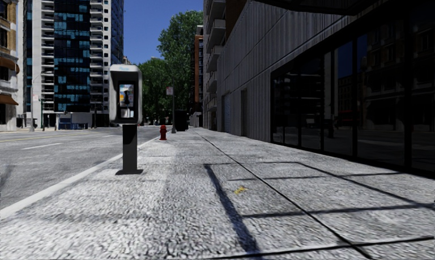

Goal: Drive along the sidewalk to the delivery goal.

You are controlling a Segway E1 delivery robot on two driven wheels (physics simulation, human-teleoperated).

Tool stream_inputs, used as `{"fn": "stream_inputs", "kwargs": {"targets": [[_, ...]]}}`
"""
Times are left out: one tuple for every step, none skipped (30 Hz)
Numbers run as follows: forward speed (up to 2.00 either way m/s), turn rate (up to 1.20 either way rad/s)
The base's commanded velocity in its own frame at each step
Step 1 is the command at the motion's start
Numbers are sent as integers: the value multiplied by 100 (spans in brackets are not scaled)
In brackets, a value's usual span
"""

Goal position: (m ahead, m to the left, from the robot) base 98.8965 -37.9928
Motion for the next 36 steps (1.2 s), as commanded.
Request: {"fn": "stream_inputs", "kwargs": {"targets": [[200,0],[200,0],[200,0],[200,0],[200,0],[200,0],[200,0],[200,0],[200,0],[200,0],[200,0],[200,0],[200,0],[200,0],[200,0],[200,0],[200,0],[200,0],[200,0],[200,0],[200,0],[200,0],[200,9],[200,15],[200,15],[200,18],[200,20],[200,20],[200,20],[200,20],[200,20],[200,20],[200,20],[200,20],[200,20],[200,20]]}}
